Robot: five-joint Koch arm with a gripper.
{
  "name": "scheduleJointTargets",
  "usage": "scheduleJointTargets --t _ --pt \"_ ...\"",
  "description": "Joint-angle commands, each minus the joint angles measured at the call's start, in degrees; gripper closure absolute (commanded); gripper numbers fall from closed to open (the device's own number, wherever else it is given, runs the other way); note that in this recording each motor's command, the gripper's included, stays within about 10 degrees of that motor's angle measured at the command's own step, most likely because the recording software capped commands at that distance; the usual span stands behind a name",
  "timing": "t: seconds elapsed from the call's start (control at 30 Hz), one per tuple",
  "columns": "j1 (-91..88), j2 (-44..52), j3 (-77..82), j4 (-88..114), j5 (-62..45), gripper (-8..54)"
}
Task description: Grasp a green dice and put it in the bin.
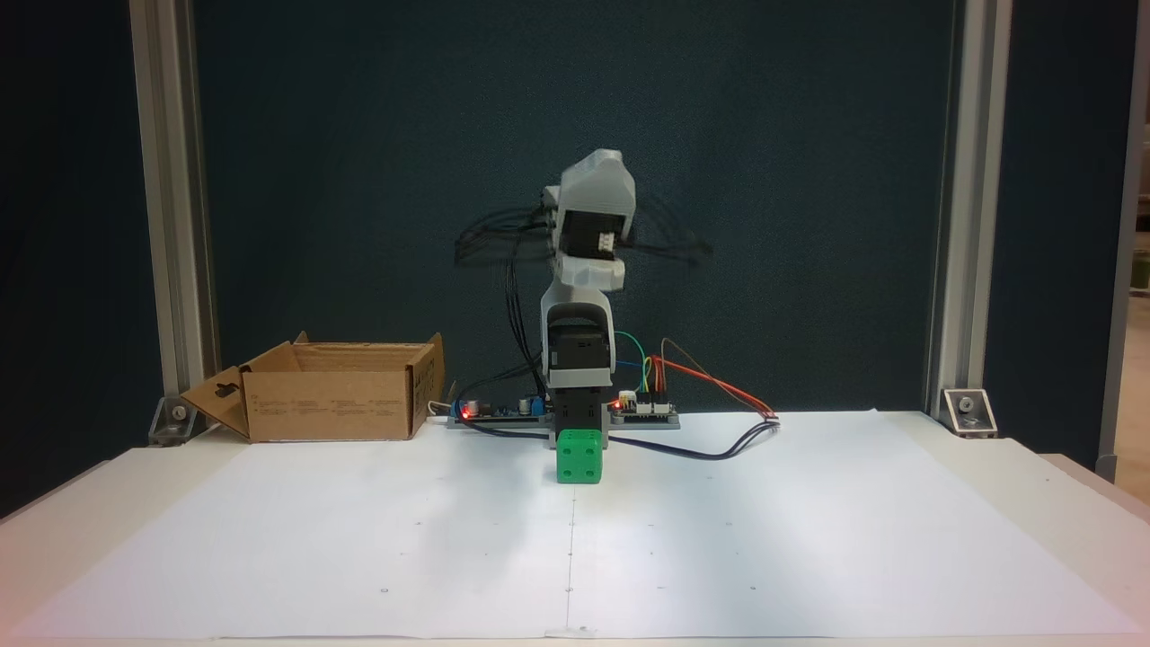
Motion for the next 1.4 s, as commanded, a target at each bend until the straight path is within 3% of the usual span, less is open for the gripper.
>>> scheduleJointTargets --t 0.0,0.27,0.77,1.37 --pt "0.09 5.54 -4.22 9.03 5.01 2.2" --pt "2.81 5.45 -12.74 39.97 10.63 2.3" --pt "8.53 5.27 -23.64 94.38 10.72 2.1" --pt "6.33 5.27 -14.85 95.45 10.46 1.8"
